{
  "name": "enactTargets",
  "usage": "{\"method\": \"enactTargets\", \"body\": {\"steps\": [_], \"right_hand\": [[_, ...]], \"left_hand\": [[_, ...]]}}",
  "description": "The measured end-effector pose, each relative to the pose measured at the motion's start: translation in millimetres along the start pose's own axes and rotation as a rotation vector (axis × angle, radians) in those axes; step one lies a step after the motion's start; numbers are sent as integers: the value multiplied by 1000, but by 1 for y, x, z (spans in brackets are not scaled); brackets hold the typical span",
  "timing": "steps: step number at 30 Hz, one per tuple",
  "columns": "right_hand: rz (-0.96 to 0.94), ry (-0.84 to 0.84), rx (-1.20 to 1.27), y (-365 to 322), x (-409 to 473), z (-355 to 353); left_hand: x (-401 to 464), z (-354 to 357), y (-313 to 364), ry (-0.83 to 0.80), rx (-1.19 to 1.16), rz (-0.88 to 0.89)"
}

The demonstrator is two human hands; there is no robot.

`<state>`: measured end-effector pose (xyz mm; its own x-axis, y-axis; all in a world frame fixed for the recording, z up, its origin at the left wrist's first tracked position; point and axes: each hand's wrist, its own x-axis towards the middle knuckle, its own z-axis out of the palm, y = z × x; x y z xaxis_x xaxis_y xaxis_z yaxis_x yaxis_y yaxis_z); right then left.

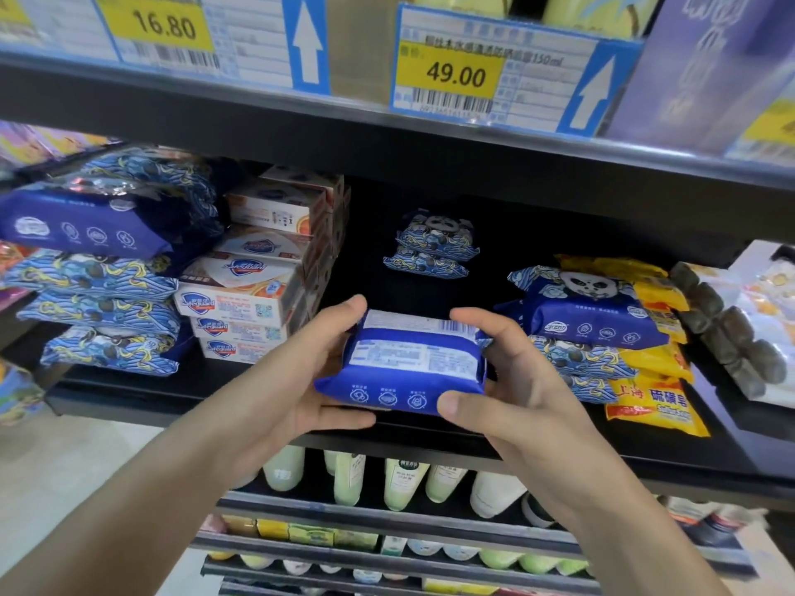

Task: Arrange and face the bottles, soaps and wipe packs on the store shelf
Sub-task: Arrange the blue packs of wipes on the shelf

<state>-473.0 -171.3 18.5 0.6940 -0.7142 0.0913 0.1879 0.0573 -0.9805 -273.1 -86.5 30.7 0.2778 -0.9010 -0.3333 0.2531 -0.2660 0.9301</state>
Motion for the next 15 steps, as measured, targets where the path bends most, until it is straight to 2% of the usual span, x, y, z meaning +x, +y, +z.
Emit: {"method": "enactTargets", "body": {"steps": [2, 11, 15], "right_hand": [[-30, -40, -50, 0, -1, -1], [-18, -103, -251, 2, -7, -1], [-19, -78, -254, -5, -9, 0]], "left_hand": [[-7, 2, 4, -61, 36, -13], [-8, 5, -4, -63, 176, 28], [-7, 3, -5, -71, 185, 123]]}}
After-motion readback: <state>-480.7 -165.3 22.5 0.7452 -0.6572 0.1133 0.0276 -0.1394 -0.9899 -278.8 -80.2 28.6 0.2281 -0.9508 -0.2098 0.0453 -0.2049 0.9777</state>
